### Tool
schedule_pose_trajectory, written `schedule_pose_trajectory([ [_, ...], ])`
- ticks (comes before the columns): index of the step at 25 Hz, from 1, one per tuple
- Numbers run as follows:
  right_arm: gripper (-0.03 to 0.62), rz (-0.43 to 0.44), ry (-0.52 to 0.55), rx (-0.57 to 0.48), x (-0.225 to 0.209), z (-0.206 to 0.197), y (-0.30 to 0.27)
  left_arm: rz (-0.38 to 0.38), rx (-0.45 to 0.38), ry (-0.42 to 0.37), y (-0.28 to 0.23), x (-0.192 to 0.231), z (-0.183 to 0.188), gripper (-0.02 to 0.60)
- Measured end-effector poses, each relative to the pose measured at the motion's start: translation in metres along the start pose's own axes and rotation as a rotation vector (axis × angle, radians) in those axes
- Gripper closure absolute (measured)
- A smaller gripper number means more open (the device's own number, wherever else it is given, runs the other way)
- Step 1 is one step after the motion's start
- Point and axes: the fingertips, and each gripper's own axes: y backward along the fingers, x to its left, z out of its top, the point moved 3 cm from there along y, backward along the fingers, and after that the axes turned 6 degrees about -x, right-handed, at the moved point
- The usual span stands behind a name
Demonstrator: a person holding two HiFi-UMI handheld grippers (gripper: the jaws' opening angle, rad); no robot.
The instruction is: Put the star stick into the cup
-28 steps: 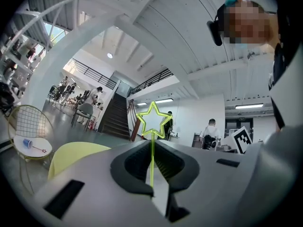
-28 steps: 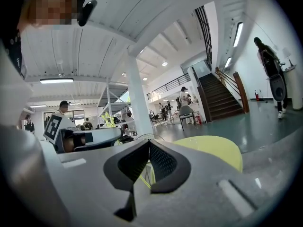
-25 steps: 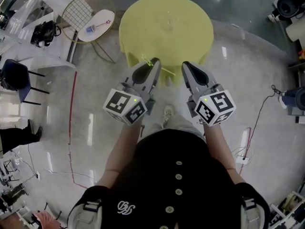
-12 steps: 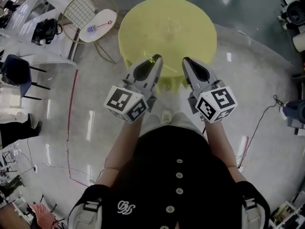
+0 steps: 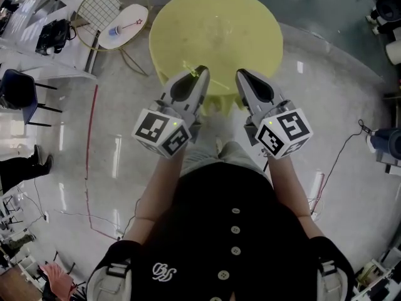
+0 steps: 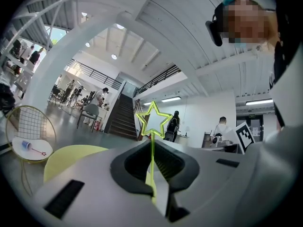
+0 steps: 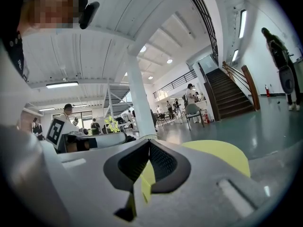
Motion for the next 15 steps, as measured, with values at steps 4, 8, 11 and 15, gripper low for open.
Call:
schedule_pose_trajectory([
  [4,0.590,-0.013,-0.002,0.005,-0.008,-0.001,0.004,-0.007,0.023,-0.005,-0.005,0.003,-0.005,0.558],
  [8,0.590,-0.037,-0.014,0.000,-0.019,-0.004,0.008,-0.014,0.028,-0.010,-0.010,0.003,-0.008,0.558],
  [11,0.591,-0.045,-0.019,0.003,-0.023,-0.005,0.004,-0.020,0.034,-0.010,-0.015,0.007,-0.010,0.558],
  [15,0.591,-0.058,-0.023,0.001,-0.031,-0.003,-0.003,-0.042,0.034,0.000,-0.027,0.013,-0.009,0.558],
])
